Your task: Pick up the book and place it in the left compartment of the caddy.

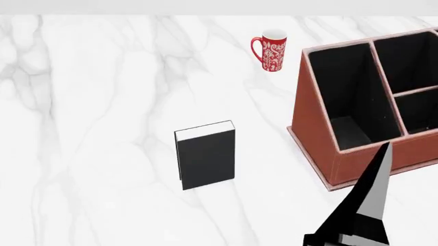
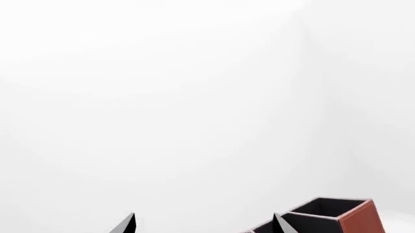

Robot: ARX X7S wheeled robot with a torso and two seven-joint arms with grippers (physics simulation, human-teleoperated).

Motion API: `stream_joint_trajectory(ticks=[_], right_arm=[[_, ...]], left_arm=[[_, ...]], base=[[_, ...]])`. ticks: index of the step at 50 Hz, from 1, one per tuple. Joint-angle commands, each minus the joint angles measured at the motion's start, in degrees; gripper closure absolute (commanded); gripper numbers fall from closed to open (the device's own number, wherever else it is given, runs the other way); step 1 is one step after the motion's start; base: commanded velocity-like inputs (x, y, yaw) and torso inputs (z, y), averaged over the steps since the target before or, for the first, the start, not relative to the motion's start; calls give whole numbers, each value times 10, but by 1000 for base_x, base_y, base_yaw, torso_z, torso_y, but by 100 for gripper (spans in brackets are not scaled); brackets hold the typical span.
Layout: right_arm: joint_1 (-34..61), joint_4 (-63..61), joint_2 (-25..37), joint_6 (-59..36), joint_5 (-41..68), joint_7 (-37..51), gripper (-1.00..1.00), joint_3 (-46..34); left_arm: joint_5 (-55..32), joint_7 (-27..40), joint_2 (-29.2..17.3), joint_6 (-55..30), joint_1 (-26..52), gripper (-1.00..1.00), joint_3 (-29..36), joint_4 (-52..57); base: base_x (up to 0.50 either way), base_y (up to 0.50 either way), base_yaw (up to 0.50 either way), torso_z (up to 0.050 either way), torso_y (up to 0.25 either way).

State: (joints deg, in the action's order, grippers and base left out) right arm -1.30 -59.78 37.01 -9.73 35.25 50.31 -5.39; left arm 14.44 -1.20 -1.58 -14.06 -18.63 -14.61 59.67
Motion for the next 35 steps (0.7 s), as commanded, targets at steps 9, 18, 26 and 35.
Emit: stream_joint_trajectory(ticks=[9,18,26,35], right_arm=[[47,-1,215,194,-20,189,-100,-157],[86,0,271,249,-50,245,-100,-230],[94,2,280,271,-65,254,-100,-249],[103,3,285,272,-68,261,-100,-261]], left_arm=[[-131,79,15,202,-201,-100,-143,3],[-207,284,-201,168,-264,-100,-131,3],[-383,586,-521,125,-263,-100,-2,3],[-123,71,15,189,-181,-100,-132,3]], base=[[0,0,0,0,0],[0,0,0,0,0],[108,-23,0,0,0],[276,-118,0,0,0]])
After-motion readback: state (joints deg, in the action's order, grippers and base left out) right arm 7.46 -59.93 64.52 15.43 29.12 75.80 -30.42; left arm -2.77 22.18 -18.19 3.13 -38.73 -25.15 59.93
